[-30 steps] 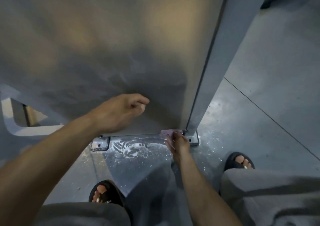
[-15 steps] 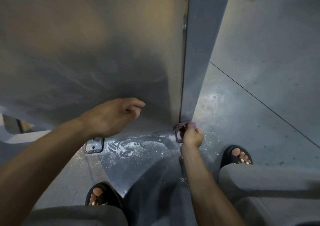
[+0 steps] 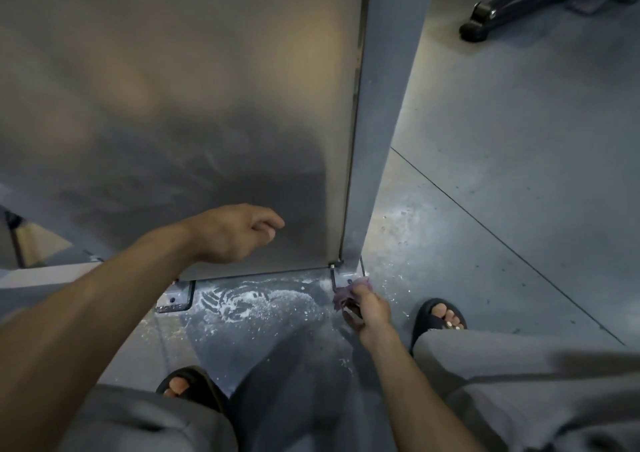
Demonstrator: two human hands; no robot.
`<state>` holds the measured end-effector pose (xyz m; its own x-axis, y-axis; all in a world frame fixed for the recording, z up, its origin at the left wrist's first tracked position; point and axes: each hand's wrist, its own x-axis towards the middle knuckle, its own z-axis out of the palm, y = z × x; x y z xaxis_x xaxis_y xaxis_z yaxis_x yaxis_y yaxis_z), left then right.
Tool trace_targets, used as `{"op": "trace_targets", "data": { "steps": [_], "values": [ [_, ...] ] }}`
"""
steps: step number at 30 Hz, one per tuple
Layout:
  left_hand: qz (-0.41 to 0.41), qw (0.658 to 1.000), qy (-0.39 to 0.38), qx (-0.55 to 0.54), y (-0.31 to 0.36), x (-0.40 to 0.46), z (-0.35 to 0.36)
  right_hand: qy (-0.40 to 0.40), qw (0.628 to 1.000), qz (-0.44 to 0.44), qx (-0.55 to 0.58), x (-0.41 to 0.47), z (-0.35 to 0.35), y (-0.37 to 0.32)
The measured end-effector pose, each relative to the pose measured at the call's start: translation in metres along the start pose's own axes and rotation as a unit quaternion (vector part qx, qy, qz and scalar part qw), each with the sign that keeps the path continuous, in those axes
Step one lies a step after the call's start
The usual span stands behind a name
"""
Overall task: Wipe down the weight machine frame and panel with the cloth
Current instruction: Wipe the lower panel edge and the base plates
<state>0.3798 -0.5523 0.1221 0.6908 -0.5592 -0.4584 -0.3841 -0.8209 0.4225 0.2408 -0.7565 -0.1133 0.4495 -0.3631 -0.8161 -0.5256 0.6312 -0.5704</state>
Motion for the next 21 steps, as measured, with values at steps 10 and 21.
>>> {"op": "trace_targets", "data": {
  "steps": [10,21],
  "values": [
    [0.012,0.999,-0.020,0.021,0.009,-0.015,-0.007,0.002,0.990,-0.124,-0.061,-0.067,-0.019,-0.104],
    [0.056,0.998,-0.035,-0.019,0.055,-0.035,-0.005,0.003,0.845,-0.374,-0.381,-0.212,-0.059,-0.286]
  ]
}}
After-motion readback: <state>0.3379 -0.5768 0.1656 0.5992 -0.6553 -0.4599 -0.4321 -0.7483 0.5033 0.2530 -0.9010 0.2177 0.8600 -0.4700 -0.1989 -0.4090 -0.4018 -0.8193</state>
